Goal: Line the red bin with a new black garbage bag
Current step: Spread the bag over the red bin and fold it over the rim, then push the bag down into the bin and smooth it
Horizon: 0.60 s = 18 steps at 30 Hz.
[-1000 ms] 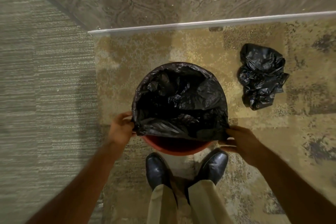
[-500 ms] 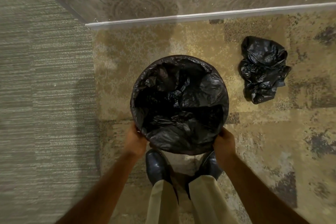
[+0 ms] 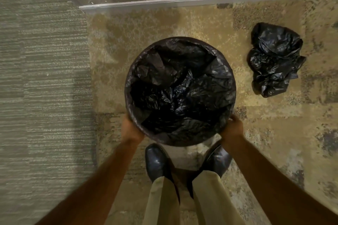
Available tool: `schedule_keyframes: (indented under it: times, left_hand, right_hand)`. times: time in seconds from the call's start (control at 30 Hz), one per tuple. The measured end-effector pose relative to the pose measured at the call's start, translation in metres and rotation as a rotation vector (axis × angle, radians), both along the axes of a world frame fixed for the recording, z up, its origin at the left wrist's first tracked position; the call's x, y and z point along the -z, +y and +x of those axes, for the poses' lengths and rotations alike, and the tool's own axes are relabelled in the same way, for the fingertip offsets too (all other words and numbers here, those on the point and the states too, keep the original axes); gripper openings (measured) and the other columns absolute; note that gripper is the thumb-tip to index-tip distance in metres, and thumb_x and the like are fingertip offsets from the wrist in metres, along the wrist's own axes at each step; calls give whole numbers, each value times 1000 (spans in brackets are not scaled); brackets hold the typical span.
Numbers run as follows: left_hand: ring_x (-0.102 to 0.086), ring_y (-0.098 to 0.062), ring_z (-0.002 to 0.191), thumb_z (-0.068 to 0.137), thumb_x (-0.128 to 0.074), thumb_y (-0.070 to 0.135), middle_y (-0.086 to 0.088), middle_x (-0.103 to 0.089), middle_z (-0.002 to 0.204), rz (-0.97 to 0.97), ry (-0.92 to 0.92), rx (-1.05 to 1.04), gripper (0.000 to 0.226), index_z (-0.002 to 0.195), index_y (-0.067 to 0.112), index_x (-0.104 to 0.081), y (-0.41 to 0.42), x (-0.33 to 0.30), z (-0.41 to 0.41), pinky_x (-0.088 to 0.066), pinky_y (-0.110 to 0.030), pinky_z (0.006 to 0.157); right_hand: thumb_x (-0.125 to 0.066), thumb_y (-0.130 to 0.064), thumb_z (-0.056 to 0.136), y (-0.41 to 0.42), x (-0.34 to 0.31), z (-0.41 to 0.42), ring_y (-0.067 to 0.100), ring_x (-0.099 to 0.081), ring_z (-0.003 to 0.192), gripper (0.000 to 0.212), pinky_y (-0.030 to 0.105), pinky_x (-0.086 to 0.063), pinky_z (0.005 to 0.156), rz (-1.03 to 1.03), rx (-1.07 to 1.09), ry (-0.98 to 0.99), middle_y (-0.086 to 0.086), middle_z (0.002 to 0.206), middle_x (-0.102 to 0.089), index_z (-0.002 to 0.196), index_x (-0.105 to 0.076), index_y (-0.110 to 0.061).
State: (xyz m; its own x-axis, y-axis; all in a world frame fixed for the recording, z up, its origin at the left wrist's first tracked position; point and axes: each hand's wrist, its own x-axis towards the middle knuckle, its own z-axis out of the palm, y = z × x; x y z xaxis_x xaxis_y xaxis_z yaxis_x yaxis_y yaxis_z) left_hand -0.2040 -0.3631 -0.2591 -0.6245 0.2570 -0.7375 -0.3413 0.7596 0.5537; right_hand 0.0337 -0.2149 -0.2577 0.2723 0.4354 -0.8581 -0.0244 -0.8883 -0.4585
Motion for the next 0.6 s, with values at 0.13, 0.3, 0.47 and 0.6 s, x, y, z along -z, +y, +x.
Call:
schedule_keyframes:
  times: [0.13, 0.3, 0.47, 0.6]
  left_hand:
    - [-52, -12, 108, 77, -44, -10, 0, -52, 120, 219, 740, 240, 51, 121, 13, -55, 6, -62, -17, -44, -19, 88]
    - [-52, -17, 127, 89, -46, 14, 4, -56, 133, 196, 464, 1120, 47, 133, 24, -57, 46, -54, 21, -41, -28, 106]
    - [11, -37, 153, 103, -37, 34, -13, 5, 168, -446, 739, 1969, 69, 162, 16, -7, 94, 6, 15, 8, -53, 121]
    - [14, -40, 152, 102, -31, 52, -12, 6, 168, -661, 730, 2133, 75, 162, 19, -2, 103, 45, 10, 12, -59, 117]
  right_hand:
    - [-44, -19, 101, 26, -70, 1, 3, -55, 80, 22, 3, -42, 67, 697, -627, -469, 6, 109, -64, 116, -60, -15]
    - [-47, -22, 99, 8, -80, -63, 17, -58, 102, 28, 25, -47, 85, 924, -1641, -239, 4, 113, -65, 122, -62, -16]
    - [-45, -26, 100, 7, -6, -93, 31, -42, 135, 45, 42, -36, 111, 358, -2356, -501, 12, 149, -44, 143, -45, -13]
    - [-42, -44, 100, 14, 46, -84, 35, -28, 146, 65, 49, -26, 117, 87, -2327, -420, 12, 163, -22, 156, -24, -18]
